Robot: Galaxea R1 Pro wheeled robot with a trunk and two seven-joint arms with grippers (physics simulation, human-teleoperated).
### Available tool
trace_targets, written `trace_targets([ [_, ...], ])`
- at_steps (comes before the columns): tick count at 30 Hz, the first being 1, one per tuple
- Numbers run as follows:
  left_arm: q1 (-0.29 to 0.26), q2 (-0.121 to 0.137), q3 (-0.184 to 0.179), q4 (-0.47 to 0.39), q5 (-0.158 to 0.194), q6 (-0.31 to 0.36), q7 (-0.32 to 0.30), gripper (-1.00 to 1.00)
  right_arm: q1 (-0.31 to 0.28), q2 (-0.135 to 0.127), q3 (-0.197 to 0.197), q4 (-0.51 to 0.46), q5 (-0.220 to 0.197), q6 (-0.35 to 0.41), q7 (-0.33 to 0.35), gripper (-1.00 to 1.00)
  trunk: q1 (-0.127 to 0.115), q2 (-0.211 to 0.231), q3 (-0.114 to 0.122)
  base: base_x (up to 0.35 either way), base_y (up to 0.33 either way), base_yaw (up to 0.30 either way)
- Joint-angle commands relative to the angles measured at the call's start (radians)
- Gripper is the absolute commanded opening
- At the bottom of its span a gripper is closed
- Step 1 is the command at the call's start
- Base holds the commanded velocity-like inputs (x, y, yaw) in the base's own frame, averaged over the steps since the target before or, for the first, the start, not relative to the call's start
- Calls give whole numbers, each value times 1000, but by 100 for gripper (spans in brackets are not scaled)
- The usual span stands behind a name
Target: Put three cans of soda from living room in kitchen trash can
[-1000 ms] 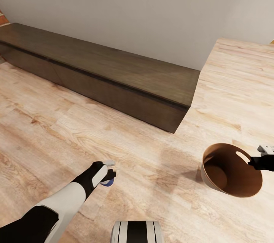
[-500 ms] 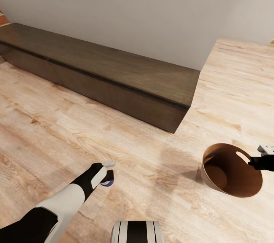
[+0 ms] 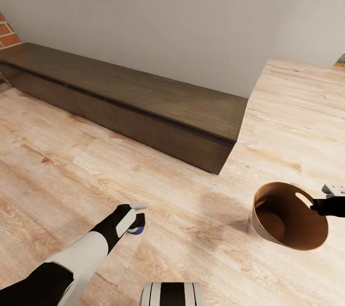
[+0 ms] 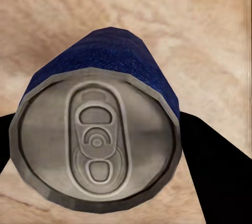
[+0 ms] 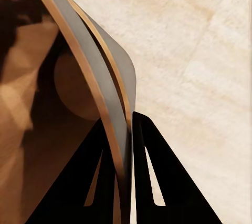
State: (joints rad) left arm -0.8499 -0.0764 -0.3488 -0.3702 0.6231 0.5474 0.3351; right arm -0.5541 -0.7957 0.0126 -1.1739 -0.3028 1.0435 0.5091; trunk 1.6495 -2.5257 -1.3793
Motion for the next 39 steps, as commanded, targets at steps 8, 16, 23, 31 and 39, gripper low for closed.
trace_targets([
  [8,191,10,29,-445,11,121,99,-100,-6,46,3,29,-15,4,3,-100,-4,2,31,0,0,0],
  [16,387,4,146,-898,15,252,203,-100,-8,86,4,18,-20,4,3,-100,-7,4,63,0,0,72],
  [23,377,-1,157,-961,30,265,247,-100,-10,130,26,15,-21,4,4,-100,-10,5,91,0,0,275],
  [31,261,11,239,-967,91,365,250,-100,-19,278,55,17,-11,4,-1,-100,-14,7,122,0,0,295],
  [39,264,-13,331,-1164,114,489,250,-100,-25,444,77,41,-2,4,-139,-100,-18,9,153,0,0,298],
])
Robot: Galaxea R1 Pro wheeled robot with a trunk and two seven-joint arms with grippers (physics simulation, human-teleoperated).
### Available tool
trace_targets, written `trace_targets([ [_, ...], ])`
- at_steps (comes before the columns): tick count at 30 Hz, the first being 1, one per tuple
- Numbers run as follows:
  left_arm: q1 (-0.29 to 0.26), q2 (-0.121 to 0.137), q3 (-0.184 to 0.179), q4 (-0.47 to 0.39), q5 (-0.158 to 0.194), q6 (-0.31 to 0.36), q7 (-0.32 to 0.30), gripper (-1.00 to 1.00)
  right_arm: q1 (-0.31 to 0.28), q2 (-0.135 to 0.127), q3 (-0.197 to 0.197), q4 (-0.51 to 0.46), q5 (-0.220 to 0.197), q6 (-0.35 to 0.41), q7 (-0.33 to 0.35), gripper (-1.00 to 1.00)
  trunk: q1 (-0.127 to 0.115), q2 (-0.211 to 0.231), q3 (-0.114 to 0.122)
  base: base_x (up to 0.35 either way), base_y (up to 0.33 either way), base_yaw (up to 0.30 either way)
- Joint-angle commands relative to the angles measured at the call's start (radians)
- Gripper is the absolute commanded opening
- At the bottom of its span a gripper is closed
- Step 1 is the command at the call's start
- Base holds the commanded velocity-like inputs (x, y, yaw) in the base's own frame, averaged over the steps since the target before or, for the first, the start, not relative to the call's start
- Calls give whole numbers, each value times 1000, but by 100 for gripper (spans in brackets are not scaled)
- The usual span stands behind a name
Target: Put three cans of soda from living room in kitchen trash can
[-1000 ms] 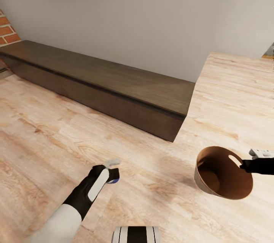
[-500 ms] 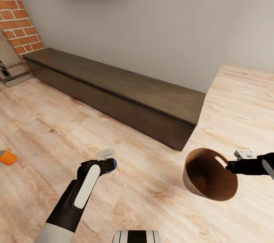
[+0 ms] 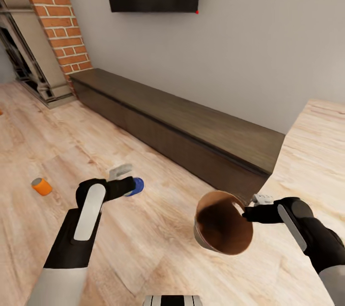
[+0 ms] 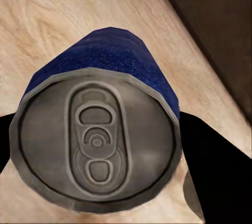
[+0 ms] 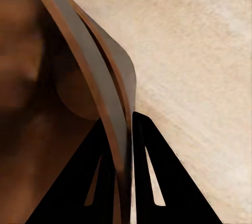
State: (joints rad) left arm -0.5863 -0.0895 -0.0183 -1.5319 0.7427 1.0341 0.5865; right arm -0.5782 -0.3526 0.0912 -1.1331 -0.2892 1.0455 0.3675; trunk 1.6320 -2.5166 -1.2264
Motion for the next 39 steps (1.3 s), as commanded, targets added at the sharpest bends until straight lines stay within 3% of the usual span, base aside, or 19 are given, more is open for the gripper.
trace_targets([
  [1,4,-2,-1,-18,-3,4,-1,-100,-3,13,-1,5,-16,2,-17,-100,-1,0,4,0,0,298],
  [3,13,-20,-20,-52,2,6,-2,-100,-18,48,1,37,-15,2,-68,-100,-1,1,12,0,0,298],
  [4,13,-26,-30,-57,3,6,-2,-100,-25,54,1,48,-15,2,-75,-100,-2,1,16,0,0,298],
  [8,9,-64,-128,-73,9,7,-4,-100,-73,95,3,146,-14,2,-105,-100,-4,2,31,0,0,298],
  [10,8,-68,-157,-74,28,6,-6,-100,-78,102,3,158,-13,2,-108,-100,-5,2,39,0,0,298],
  [14,-21,-72,-289,-75,134,4,-5,-100,-82,109,4,168,-13,2,-111,-100,-6,3,54,0,0,299],
  [18,-37,-73,-347,-57,231,3,-2,-100,-83,110,4,169,-13,2,-111,-100,-8,4,70,0,0,299],
  [19,-42,-73,-358,-47,240,3,-1,-100,-83,110,4,169,-13,2,-111,-100,-9,4,74,0,0,299],
  [21,-81,-74,-445,36,269,3,-4,-100,-83,124,4,170,-12,2,-113,-100,-10,5,81,0,0,299],
  [23,-103,-76,-485,87,291,2,-6,-100,-83,132,4,170,-12,2,-125,-100,-10,5,89,0,0,298],
  [26,-131,-77,-518,154,361,2,-3,-100,-83,138,4,170,-13,2,-150,-100,-12,6,101,0,0,298],
  [28,-161,-78,-565,246,399,2,-3,-100,-83,140,5,170,-13,2,-159,-100,-13,7,109,0,0,298],
  [32,-186,-81,-597,338,415,-1,-10,-100,-82,141,5,169,-13,2,-163,-100,-14,7,124,0,0,298],
  [37,-192,-81,-606,452,419,-13,-31,-100,-79,142,9,157,-14,2,-163,-100,-17,9,143,0,0,298],
  [39,-193,-81,-608,462,414,-21,-39,-100,-79,159,28,155,-14,2,-163,-100,-17,9,143,0,0,274],
])
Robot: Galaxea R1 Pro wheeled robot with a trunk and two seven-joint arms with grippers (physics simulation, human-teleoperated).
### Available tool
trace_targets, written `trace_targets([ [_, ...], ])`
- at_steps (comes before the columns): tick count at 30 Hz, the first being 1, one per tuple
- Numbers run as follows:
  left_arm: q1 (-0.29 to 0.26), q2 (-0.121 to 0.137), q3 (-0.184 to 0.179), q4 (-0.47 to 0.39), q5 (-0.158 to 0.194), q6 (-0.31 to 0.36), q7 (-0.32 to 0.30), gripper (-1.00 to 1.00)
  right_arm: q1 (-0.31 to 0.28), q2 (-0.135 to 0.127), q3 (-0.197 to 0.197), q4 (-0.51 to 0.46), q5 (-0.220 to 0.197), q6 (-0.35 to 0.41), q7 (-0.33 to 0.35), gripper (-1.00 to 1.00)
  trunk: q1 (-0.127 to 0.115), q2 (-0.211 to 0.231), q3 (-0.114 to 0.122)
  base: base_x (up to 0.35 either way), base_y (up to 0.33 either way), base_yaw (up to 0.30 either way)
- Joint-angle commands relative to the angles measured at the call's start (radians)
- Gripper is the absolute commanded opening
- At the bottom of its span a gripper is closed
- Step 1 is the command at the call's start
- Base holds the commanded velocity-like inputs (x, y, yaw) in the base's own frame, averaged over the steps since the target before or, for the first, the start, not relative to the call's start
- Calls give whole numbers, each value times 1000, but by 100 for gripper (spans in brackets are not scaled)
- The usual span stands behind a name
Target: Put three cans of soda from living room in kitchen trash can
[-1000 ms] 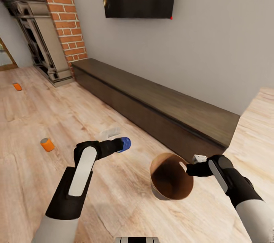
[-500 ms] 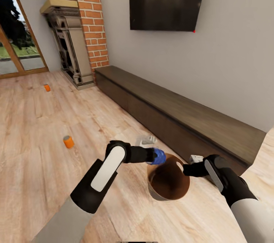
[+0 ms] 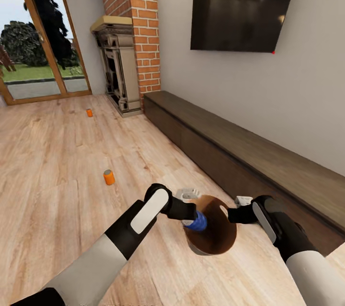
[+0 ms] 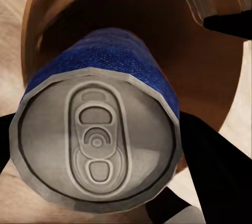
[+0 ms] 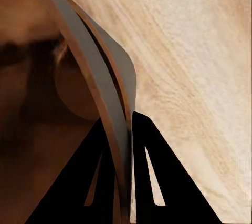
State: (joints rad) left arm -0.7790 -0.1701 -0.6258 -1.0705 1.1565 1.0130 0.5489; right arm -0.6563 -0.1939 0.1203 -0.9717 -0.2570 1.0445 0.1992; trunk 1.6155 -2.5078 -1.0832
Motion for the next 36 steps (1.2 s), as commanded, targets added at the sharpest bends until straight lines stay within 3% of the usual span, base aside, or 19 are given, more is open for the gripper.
trace_targets([
  [1,0,1,-1,2,-2,-7,-3,-100,-1,6,8,-7,-47,3,5,-100,0,0,0,0,0,174],
  [9,0,5,-2,15,-9,-43,-6,-100,1,72,38,-3,-46,3,3,-100,0,0,0,0,0,41],
  [12,0,4,-4,66,-12,-44,-6,-100,2,80,46,-3,-46,3,2,-100,0,0,0,0,0,3],
  [18,-2,3,-16,176,-54,-47,-23,-100,9,82,51,-8,-48,3,2,-100,0,0,0,0,0,0],
  [19,-2,4,-18,204,-59,-67,-31,100,10,82,51,-9,-48,3,2,-100,0,0,0,0,0,0],
  [24,-6,5,-20,224,-75,-111,-48,100,12,81,50,-35,-48,3,2,-100,0,0,0,0,0,0],
  [27,-5,8,-20,186,-90,-140,-59,100,12,80,50,-40,-48,3,2,-100,0,0,0,0,0,0],
  [31,10,20,-19,48,-96,-156,-59,100,12,81,51,-42,-48,3,2,-100,0,0,0,0,0,0],
  [35,33,33,-11,-27,-98,-163,-59,100,11,82,51,-41,-47,3,2,-100,0,0,0,0,0,0],
  [36,54,54,-1,-85,-98,-169,-57,100,11,83,51,-40,-47,3,2,-100,0,0,0,0,0,0],
])
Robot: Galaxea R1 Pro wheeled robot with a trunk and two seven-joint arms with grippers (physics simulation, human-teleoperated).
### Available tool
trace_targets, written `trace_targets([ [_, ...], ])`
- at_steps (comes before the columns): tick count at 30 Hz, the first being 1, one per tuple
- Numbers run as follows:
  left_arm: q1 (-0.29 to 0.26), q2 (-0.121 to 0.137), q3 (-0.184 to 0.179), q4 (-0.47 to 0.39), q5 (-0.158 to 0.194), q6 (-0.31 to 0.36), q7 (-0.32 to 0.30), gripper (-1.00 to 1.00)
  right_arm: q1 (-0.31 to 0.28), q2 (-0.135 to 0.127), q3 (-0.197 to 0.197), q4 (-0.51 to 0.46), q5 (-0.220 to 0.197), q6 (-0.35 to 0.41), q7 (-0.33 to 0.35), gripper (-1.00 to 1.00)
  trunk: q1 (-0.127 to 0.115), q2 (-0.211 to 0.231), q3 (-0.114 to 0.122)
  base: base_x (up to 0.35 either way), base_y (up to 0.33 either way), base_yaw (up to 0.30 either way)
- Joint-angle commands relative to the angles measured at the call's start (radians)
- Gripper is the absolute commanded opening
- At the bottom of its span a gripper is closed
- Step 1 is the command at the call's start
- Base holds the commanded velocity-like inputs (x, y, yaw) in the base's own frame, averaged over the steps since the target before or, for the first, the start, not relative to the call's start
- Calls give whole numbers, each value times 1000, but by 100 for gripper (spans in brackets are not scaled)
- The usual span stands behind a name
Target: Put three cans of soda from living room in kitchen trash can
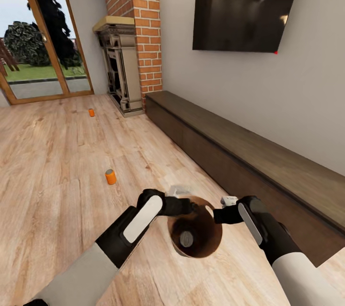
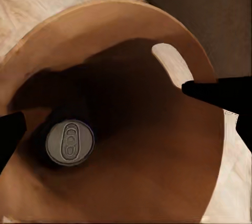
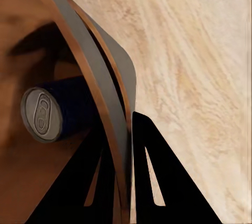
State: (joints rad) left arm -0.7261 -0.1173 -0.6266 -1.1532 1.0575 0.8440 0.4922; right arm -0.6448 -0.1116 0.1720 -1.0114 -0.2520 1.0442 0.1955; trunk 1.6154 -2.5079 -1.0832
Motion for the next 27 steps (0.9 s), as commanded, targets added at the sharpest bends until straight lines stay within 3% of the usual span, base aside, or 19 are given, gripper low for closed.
trace_targets([
  [1,30,33,22,-76,0,-9,1,100,-1,1,0,3,-52,3,5,-100,0,0,0,0,0,0],
  [2,47,52,39,-115,1,-14,1,100,-1,1,0,4,-52,3,5,-100,0,0,0,12,18,0],
  [3,85,89,80,-187,1,-23,1,100,-2,1,0,6,-51,3,5,-100,0,0,0,65,100,0],
  [5,169,147,184,-281,0,-35,5,100,-2,1,0,8,-49,3,4,-100,0,0,0,124,195,0],
  [6,222,171,243,-305,-2,-40,8,100,-2,1,0,9,-44,3,3,-100,0,0,0,157,250,0],
  [7,246,184,271,-314,-5,-42,10,100,-2,1,0,9,-41,3,3,-100,0,0,0,164,261,0],
  [8,290,209,327,-330,-17,-47,13,100,-1,1,-1,9,-31,3,2,-100,0,0,0,179,277,0],
  [9,309,222,353,-336,-24,-50,14,100,-1,1,-1,9,-26,3,2,-100,0,0,0,188,283,0],
  [11,374,254,459,-351,-43,-68,14,100,-1,1,-1,10,-5,3,2,-100,0,0,0,207,293,0],
  [13,409,265,528,-357,-50,-82,15,100,-1,1,-3,10,3,3,2,-100,0,0,0,218,299,0],
  [15,445,271,573,-357,-55,-100,17,100,-2,1,-7,10,6,3,2,-100,0,0,0,224,302,0],
  [17,471,273,595,-353,-57,-122,18,100,-4,1,-9,12,7,3,1,-100,0,0,0,229,300,0],
  [20,514,270,614,-298,-59,-236,19,100,-24,3,-13,78,6,3,1,-100,0,0,0,241,288,0],
  [22,522,267,609,-279,-58,-275,19,100,-59,3,-15,133,4,3,1,-100,0,0,0,248,281,0],
  [23,527,264,595,-267,-59,-301,20,100,-102,4,-16,200,3,3,1,-100,0,0,0,256,275,0],
  [27,533,261,552,-251,-67,-340,25,100,-173,16,-16,344,2,3,1,-100,0,0,0,266,266,0],
])
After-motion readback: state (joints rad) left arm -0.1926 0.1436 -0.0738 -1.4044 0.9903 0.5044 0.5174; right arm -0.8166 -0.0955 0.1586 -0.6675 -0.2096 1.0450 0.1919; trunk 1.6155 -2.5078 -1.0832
